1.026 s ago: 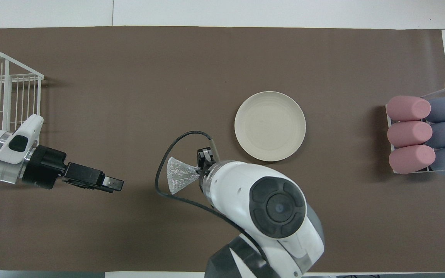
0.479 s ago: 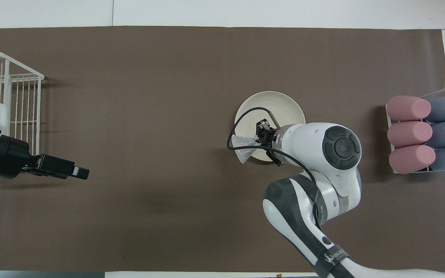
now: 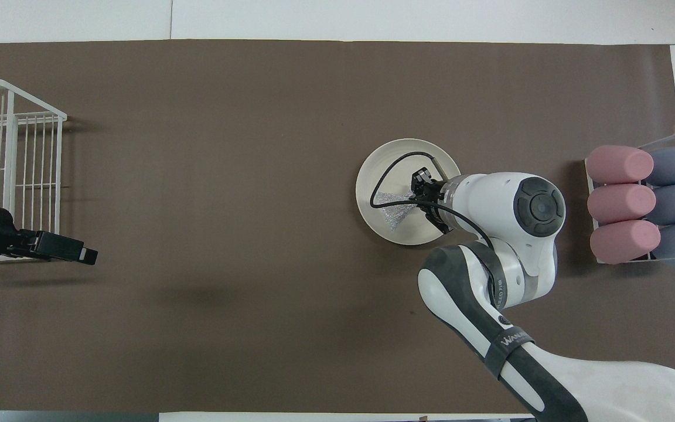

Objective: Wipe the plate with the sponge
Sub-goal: 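Rub the sponge around the plate surface with the right gripper, then carry the sponge toward the left gripper while the left gripper reaches it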

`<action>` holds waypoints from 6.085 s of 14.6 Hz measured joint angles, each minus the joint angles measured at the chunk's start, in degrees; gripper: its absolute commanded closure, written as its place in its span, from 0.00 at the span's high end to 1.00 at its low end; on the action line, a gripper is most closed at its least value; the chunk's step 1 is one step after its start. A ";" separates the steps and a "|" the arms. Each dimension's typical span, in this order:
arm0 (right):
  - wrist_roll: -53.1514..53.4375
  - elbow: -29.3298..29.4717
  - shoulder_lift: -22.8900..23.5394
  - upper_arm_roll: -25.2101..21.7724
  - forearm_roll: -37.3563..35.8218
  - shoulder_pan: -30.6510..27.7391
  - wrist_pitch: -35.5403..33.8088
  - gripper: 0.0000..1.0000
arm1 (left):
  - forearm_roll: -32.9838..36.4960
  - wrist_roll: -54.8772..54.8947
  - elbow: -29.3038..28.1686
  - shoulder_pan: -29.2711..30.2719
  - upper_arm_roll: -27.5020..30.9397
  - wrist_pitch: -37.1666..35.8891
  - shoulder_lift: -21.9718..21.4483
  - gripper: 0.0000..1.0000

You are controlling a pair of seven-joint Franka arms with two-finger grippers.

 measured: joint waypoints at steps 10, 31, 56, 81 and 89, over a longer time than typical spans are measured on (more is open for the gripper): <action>-11.80 -0.41 3.15 -0.12 0.00 -4.82 1.71 0.00 | 0.73 -1.82 0.01 0.00 -0.01 1.29 0.06 1.00; -9.05 -2.53 3.16 0.20 0.10 -3.42 7.45 0.00 | 0.74 -4.47 0.06 0.00 -0.10 2.67 0.12 1.00; 45.05 29.66 -9.63 0.73 -6.77 14.58 -43.48 0.00 | -50.01 -15.79 -13.47 -4.16 -1.47 6.22 -3.05 1.00; 52.84 30.36 -8.60 0.77 -6.77 17.82 -41.04 0.00 | -55.77 -18.84 0.36 -15.49 -0.32 0.44 10.68 0.60; 52.84 30.36 -8.57 0.77 -6.77 17.82 -41.04 0.00 | -55.01 -25.23 0.93 -14.88 -0.62 -1.11 10.67 0.00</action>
